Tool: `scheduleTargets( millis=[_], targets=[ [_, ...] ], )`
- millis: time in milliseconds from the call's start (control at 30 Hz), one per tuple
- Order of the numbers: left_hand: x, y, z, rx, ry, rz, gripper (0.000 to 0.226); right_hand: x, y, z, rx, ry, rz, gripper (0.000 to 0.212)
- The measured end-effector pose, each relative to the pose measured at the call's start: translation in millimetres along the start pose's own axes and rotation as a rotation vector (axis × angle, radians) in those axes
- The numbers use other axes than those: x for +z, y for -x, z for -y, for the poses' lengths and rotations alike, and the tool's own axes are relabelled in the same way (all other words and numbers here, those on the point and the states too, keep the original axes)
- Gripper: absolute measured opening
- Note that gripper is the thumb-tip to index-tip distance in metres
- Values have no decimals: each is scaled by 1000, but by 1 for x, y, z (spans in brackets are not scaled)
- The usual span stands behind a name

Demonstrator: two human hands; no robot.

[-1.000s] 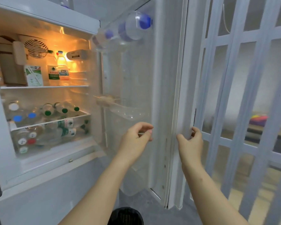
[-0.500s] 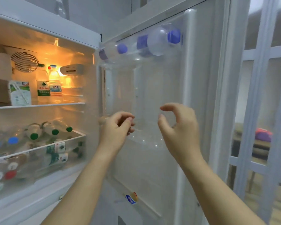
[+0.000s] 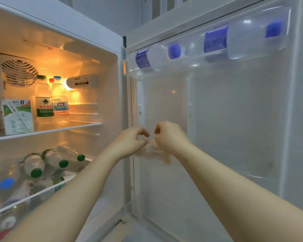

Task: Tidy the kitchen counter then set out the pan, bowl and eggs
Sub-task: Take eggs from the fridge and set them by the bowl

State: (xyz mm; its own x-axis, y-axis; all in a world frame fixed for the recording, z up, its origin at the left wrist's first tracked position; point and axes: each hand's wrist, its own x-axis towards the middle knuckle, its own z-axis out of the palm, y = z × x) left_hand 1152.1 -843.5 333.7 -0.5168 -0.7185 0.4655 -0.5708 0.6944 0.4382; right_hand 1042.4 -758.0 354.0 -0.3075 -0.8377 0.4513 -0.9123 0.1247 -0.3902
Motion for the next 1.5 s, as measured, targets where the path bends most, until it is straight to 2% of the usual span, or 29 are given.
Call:
scheduleTargets(
  millis=[133,267,467,567,700,900,1100,1233,1367,1500],
  targets=[
    [3,-17,14,29,12,166,29,13,-9,-10,50,-3,43,27],
    [3,-29,21,23,103,264,49,15,-15,-16,63,-33,139,24],
    [1,-43,20,14,-127,456,25,16,-19,-20,75,17,244,26],
    [-1,-45,13,-14,-145,533,35,14,-19,-19,85,89,271,29],
    [2,-46,6,-34,-199,538,44,14,-25,-17,112,183,335,32],
    [1,-44,1,-22,-251,565,36,7,-30,-14,119,220,460,37],
    [-7,-51,-6,-85,-284,643,31,-4,-30,-12,112,278,531,37],
    [-9,-58,-10,-118,-384,598,37,-3,-39,-11,111,387,602,35],
    [-9,-60,-15,-128,-439,611,41,-3,-42,-10,76,507,637,36],
    [-8,-60,-15,-136,-431,593,41,-1,-44,-12,60,514,614,36]
  ],
)
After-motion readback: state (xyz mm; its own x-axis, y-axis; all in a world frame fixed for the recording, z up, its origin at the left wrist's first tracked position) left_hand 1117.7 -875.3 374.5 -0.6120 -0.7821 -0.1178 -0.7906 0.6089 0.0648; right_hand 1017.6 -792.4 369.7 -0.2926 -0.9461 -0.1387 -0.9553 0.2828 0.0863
